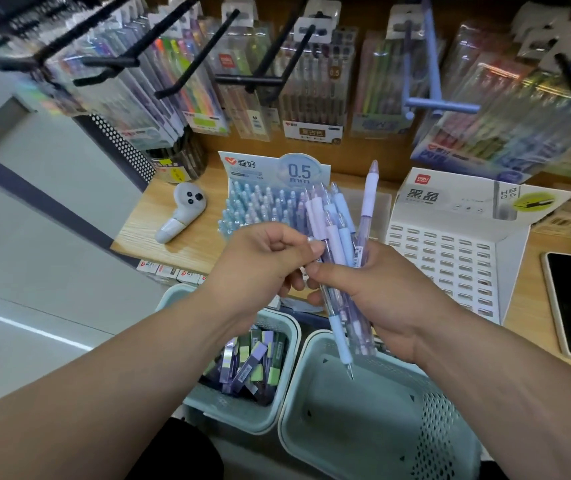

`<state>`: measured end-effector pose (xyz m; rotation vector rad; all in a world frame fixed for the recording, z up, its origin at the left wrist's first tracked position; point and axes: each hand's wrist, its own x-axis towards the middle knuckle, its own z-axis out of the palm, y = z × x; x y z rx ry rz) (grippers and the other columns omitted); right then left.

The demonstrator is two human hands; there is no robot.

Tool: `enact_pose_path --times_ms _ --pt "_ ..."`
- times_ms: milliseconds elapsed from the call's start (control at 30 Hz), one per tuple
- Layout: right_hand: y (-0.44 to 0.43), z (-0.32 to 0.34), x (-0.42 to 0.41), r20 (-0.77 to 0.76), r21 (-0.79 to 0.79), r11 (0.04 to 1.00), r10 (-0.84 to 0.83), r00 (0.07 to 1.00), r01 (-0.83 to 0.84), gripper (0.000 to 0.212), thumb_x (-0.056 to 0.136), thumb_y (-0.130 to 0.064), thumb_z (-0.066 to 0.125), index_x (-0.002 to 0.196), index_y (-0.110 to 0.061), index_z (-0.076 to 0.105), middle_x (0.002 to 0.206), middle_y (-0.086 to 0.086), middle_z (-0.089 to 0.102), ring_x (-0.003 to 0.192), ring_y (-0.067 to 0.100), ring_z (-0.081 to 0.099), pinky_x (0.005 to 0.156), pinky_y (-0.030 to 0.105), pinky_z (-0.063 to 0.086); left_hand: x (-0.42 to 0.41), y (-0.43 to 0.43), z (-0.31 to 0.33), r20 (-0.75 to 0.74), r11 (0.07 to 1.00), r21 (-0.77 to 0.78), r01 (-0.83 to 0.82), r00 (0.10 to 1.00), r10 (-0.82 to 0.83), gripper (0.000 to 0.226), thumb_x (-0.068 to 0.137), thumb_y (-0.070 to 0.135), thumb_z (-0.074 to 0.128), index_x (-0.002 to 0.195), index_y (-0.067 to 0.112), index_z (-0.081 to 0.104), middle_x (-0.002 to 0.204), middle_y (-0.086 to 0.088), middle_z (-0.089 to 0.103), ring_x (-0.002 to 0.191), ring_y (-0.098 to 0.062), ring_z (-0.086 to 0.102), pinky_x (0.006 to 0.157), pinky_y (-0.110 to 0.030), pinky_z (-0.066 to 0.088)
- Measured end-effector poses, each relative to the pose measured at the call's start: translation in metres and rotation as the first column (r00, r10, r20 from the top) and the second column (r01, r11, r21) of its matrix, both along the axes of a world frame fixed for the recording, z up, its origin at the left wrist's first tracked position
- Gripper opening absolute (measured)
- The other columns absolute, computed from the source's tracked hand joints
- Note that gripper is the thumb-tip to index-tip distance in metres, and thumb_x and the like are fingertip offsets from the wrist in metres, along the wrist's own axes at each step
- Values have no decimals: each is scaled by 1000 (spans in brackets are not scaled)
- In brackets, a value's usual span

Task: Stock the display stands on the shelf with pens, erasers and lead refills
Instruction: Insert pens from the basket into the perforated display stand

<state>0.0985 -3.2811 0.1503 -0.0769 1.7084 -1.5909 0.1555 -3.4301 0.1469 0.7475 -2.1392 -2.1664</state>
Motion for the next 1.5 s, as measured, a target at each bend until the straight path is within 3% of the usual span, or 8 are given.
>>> enact_pose_path --times_ms 200,333,433,567,733,900,1133,1500 --pt "-3 -3 -3 -26 67 996 -59 998 61 21 80 -18 83 98 -18 73 95 11 77 89 35 74 89 54 59 4 -21 5 -27 988 98 -119 992 123 15 89 14 70 76 13 65 61 1 60 50 -16 54 46 -26 40" --pt "-2 -5 -6 -3 90 988 -128 992 128 24 82 -10 78 104 -11 69 93 18 75 71 29 70 66 41 57 3 -48 11 -103 976 68 -206 972 212 15 90 11 69 77 10 61 66 -5 64 56 -19 62 50 -26 48" --pt "-2 -4 -7 32 54 986 -160 987 158 26 86 -6 75 111 -7 66 85 14 74 64 21 69 57 33 53 4 -63 10 -182 960 -90 -264 952 245 17 87 10 74 80 9 58 64 -10 65 59 -24 67 55 -31 53" --pt "-1 -2 -8 35 38 986 -165 986 163 27 86 -6 74 112 -9 66 89 17 74 63 20 68 58 33 52 0 -66 1 -210 867 -376 -328 941 265 16 85 12 79 88 5 65 67 -9 69 61 -25 72 59 -36 58" --pt "2 -2 -8 35 32 987 -162 986 161 27 87 -9 76 112 -9 66 87 14 75 64 20 69 58 32 52 -3 -60 -10 -191 719 -630 -293 956 222 23 82 22 83 81 10 63 66 -7 67 57 -13 71 61 -40 60" --pt "7 2 -9 42 25 986 -165 985 164 24 87 -10 75 110 -9 67 85 14 75 65 20 69 58 30 54 -6 -59 -9 -169 681 -670 -294 955 245 25 84 25 81 79 11 61 65 -5 66 55 -10 70 60 -37 59" --pt "10 8 -9 42 20 986 -166 985 166 20 88 -10 75 108 -13 69 79 11 74 65 19 69 58 28 56 -5 -70 -5 -175 614 -739 -277 959 222 25 82 24 82 72 19 60 66 -5 65 61 -25 69 63 -46 59" --pt "9 6 -7 32 25 989 -149 988 148 23 88 -11 75 110 -10 68 78 9 73 65 19 69 63 32 54 -4 -63 -19 -95 569 -805 -169 983 156 26 84 25 80 73 16 58 62 0 64 61 -20 67 63 -42 56"
